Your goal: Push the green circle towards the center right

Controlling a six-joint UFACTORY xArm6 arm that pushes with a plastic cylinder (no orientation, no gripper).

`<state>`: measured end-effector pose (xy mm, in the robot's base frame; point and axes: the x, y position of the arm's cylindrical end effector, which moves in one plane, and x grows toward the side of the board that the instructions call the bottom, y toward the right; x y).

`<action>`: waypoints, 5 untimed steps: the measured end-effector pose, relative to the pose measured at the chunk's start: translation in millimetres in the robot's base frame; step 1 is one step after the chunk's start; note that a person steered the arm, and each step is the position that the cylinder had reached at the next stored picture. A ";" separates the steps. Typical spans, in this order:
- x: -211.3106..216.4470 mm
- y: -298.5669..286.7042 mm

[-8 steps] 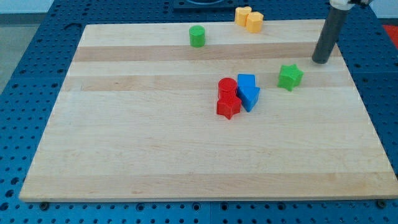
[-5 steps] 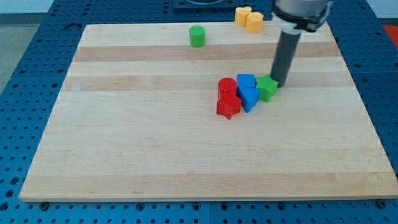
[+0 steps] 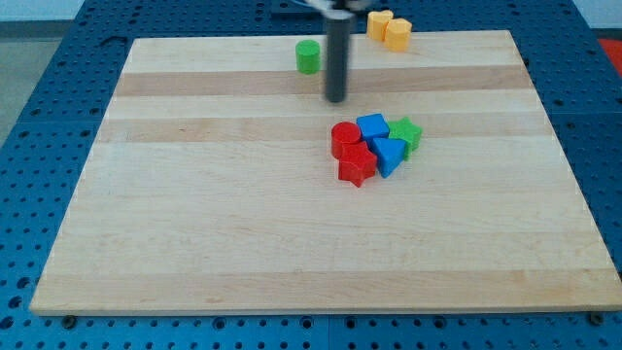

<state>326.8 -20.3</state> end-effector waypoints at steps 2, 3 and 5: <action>-56.8 -115.8; -100.4 -101.2; -90.1 -31.9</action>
<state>236.6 -52.2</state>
